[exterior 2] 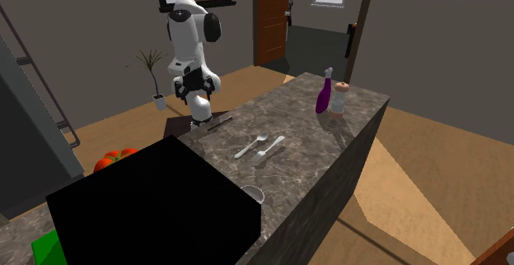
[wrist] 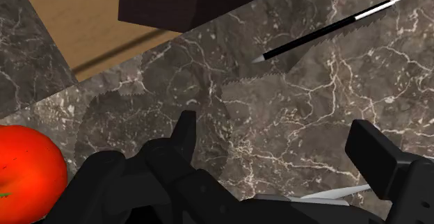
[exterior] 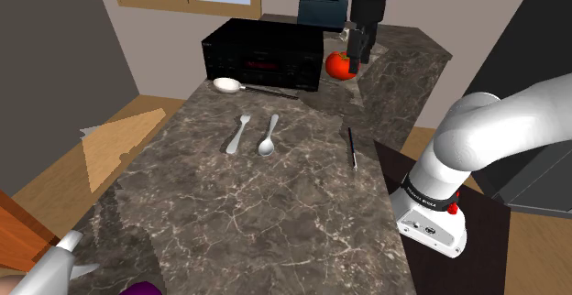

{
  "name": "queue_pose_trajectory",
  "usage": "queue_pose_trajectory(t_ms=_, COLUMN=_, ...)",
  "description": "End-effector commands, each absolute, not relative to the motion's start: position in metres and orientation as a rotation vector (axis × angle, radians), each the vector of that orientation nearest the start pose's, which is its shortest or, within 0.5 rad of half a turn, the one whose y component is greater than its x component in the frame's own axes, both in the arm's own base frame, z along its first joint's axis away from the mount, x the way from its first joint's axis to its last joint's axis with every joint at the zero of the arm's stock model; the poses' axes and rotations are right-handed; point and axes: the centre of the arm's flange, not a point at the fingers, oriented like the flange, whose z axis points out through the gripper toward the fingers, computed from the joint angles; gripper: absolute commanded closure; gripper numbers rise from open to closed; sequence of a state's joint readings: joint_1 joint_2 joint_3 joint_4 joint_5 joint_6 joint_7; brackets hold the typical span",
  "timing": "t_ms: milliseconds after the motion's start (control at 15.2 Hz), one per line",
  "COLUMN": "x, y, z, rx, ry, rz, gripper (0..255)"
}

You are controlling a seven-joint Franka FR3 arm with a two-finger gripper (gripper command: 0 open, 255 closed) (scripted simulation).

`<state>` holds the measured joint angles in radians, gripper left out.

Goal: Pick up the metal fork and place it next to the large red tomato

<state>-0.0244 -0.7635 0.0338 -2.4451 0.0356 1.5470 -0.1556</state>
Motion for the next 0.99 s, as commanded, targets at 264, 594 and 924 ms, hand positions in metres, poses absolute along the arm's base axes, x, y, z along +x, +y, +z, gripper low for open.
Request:
queue_pose_trajectory(t_ms=264, x=0.311, y=0.055, z=0.523, rx=-3.103, ry=0.009, rz=0.209, gripper=0)
queue_pose_trajectory(t_ms=594, x=0.329, y=0.111, z=0.502, rx=-3.077, ry=0.315, rz=0.209, gripper=0)
queue_pose_trajectory(t_ms=924, x=0.357, y=0.163, z=0.48, rx=-3.021, ry=0.615, rz=0.207, gripper=0)
